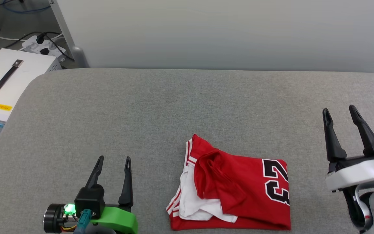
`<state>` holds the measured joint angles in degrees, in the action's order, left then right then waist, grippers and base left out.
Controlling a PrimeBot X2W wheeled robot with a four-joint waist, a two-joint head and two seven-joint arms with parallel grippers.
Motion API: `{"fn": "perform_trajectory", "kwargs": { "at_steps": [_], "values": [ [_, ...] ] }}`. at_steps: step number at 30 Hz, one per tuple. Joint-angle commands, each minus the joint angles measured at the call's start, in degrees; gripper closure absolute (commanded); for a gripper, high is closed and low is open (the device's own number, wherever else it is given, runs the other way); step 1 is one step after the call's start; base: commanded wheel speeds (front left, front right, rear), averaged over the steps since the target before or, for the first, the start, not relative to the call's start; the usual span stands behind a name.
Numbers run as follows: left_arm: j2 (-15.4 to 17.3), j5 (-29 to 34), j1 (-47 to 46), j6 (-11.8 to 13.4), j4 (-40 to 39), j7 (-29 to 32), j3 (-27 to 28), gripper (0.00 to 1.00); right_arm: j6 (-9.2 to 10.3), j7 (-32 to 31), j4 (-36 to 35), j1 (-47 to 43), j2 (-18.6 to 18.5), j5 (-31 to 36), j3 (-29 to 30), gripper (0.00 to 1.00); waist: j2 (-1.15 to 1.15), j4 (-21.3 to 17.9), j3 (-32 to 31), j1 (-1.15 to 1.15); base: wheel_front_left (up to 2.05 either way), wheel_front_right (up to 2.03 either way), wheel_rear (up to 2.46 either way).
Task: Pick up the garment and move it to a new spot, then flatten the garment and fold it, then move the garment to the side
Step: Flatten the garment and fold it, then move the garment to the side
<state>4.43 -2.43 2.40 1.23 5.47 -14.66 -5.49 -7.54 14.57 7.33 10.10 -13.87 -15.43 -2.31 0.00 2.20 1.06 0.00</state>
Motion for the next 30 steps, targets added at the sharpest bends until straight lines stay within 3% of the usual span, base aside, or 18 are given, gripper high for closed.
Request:
{"fn": "perform_trajectory", "kwargs": {
  "at_steps": [1,14,30],
  "values": [
    [0.2,-0.3,1.0,-0.3,-0.4,-0.3,0.3,0.00,0.05,0.4,-1.5,-2.2,1.2,0.7,1.0,0.00,0.00,0.1,-0.3,0.00,0.00,0.00,0.00],
    [-0.2,-0.3,2.1,-0.9,-1.8,-0.3,0.5,0.00,0.05,0.4,-9.2,-16.5,8.8,4.1,6.4,0.00,0.00,1.1,-1.4,0.00,0.00,0.00,0.00],
    [-0.3,0.3,3.0,-1.1,-0.3,-0.3,0.5,0.00,0.05,0.4,-8.1,-19.3,8.7,7.2,4.3,0.00,0.00,1.3,-1.5,0.00,0.00,0.00,0.00]
  ]
}}
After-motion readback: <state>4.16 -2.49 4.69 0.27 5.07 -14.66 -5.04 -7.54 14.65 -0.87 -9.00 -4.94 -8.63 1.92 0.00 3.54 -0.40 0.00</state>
